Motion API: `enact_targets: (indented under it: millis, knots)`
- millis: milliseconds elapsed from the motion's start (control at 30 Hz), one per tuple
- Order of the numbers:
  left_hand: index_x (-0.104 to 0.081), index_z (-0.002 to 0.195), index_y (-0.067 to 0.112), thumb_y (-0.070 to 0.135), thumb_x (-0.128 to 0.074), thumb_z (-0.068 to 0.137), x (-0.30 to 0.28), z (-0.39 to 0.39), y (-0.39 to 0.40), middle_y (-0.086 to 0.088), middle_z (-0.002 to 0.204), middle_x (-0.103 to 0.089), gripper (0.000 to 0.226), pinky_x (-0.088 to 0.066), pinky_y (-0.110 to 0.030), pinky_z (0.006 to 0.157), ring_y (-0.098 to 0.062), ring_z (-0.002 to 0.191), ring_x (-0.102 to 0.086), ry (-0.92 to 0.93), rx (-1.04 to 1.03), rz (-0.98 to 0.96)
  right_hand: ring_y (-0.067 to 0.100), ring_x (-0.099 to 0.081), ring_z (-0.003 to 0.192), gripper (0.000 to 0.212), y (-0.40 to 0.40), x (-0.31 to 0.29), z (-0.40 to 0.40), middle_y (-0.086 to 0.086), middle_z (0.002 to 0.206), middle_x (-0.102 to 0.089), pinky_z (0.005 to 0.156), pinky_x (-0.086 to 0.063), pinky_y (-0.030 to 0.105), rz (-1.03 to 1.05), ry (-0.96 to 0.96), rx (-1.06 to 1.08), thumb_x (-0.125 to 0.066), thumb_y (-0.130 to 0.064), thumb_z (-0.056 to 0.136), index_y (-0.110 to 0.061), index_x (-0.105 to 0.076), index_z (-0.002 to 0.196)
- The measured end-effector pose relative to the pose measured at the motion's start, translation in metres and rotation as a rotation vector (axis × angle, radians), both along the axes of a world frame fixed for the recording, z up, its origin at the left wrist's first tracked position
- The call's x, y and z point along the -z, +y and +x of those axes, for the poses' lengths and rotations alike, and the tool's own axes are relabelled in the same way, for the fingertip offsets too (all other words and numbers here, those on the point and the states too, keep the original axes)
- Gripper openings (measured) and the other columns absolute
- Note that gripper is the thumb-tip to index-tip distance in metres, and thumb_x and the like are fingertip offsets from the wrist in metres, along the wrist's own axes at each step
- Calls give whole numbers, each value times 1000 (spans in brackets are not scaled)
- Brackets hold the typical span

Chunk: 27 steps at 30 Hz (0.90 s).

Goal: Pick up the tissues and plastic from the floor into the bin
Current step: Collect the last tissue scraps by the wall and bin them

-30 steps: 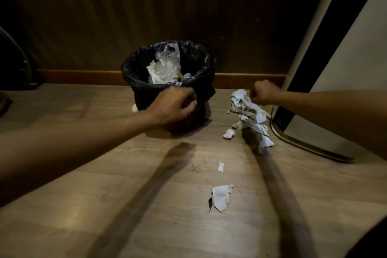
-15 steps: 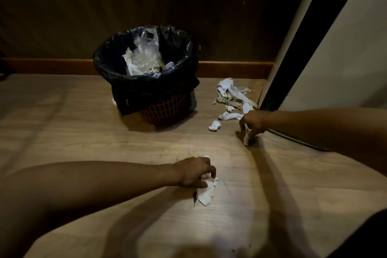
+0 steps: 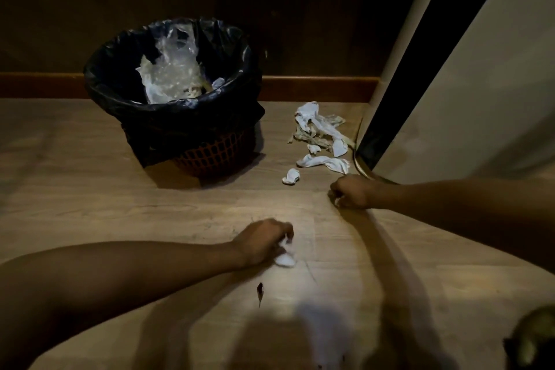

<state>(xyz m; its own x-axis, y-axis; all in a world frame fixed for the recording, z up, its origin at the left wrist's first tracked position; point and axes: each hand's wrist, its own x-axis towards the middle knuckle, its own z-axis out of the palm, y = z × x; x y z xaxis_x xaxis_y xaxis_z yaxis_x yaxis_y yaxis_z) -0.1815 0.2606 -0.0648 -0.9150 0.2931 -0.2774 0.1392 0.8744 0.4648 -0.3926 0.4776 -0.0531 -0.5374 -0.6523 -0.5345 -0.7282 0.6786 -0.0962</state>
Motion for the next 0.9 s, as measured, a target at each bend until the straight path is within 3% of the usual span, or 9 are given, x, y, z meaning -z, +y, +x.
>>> enact_targets:
  millis: [100, 167, 267, 333, 467, 567, 667, 800, 900]
  knots:
    - [-58, 116, 20, 31, -71, 82, 4, -21, -9, -5, 107, -66, 38, -47, -33, 80, -22, 100, -59, 14, -127, 0, 25, -57, 81, 9, -8, -3, -17, 10, 94, -62, 71, -52, 34, -150, 124, 88, -58, -23, 91, -17, -53, 95]
    - [-57, 118, 16, 27, -75, 80, 14, -25, -9, -5, 112, -63, 43, -47, -32, 82, -24, 101, -59, -42, -136, -17, 30, -60, 83, 25, -16, -5, -29, 11, 95, -62, 69, -55, 39, -217, 200, 172, -61, -21, 91, -15, -47, 111]
    - [-58, 116, 15, 25, -74, 81, 24, -25, -10, -7, 111, -56, 40, -43, -31, 81, -25, 98, -56, -89, -174, -4, 34, -63, 85, 54, -29, 0, -43, 14, 95, -64, 58, -49, 34, -290, 237, 318, -63, -21, 88, -10, -36, 133]
    - [-64, 110, 14, 25, -72, 82, 26, -28, -12, -8, 107, -58, 31, -43, -29, 80, -25, 98, -57, -86, -164, 4, 35, -63, 89, 50, -36, 7, -48, 16, 100, -63, 59, -47, 33, -288, 236, 353, -61, -23, 88, -8, -40, 131]
    - [-67, 106, 11, 23, -68, 86, 29, -27, -18, -9, 108, -59, 23, -47, -32, 84, -23, 97, -58, -91, -117, 12, 35, -62, 97, 28, -42, 19, -49, 16, 105, -62, 65, -46, 32, -196, 147, 343, -66, -23, 87, -8, -57, 108]
    - [-66, 100, 10, 17, -63, 87, 25, -36, -19, -8, 102, -64, 15, -47, -31, 77, -24, 92, -61, -57, -78, 21, 32, -62, 101, 23, -41, 28, -49, 14, 111, -65, 74, -53, 34, -163, 120, 318, -64, -20, 86, -10, -64, 107]
    - [-61, 94, 15, 18, -60, 86, 12, -62, -17, -5, 88, -68, 9, -44, -31, 67, -25, 83, -64, 61, -120, 56, 34, -56, 108, 22, -39, 27, -46, 17, 116, -57, 80, -51, 36, -180, 189, 283, -65, -19, 87, -10, -69, 107]
    - [-53, 118, 20, 28, -66, 82, 1, -111, -9, -9, 93, -69, 39, -52, -35, 70, -29, 85, -65, 178, -256, 72, 39, -46, 122, 18, -38, 18, -50, 19, 131, -45, 94, -48, 42, -265, 355, 272, -67, -18, 85, -9, -71, 100]
    - [-53, 128, 16, 28, -67, 81, 9, -136, -6, -17, 105, -69, 51, -53, -36, 76, -36, 97, -65, 160, -333, 9, 41, -32, 141, 30, -49, 8, -65, 20, 153, -32, 112, -37, 47, -339, 388, 349, -71, -22, 84, -6, -70, 110]
